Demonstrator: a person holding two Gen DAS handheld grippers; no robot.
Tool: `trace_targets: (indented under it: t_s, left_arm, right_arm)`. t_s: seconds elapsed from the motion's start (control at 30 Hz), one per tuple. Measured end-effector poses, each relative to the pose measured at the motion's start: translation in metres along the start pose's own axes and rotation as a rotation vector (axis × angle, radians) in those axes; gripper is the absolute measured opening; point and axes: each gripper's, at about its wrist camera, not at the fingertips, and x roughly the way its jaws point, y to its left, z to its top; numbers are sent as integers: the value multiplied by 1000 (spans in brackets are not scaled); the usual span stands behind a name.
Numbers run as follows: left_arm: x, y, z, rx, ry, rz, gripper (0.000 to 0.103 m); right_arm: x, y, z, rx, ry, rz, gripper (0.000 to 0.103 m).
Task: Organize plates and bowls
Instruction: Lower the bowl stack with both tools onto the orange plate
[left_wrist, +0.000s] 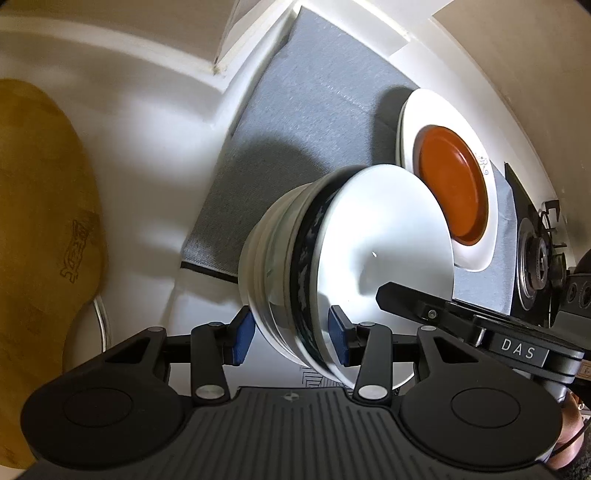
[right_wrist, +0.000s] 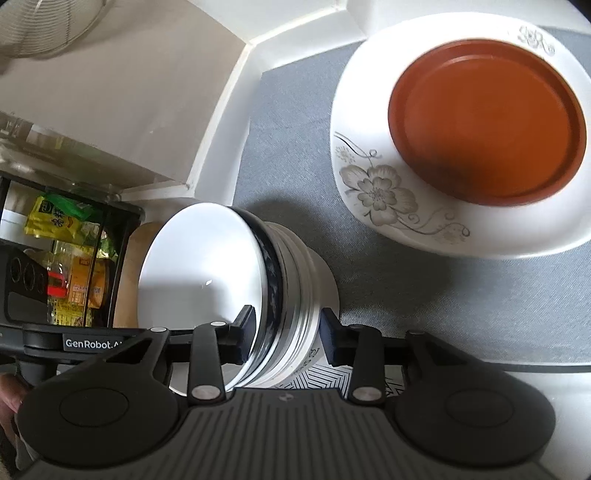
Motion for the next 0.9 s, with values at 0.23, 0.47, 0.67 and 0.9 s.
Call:
trace_targets:
  t_s: [0.23,0.47,0.67,0.9]
  left_arm:
    - [-13,-16,5,37,-18,7,46]
    - [-20,-44,10,87,-43,8,46]
    - [-28,-69,19,136,-55,-12,46]
    - [-32,-102,31,218,-78,-29,46]
  right_arm:
    - [-19,2,6,10,-37,-10,41]
    - [-47,1,14,21,-90,-43,41]
    - [-76,-7,22,36,-161,-59,41]
    - [-105,-17,32,53,-248,-85,41]
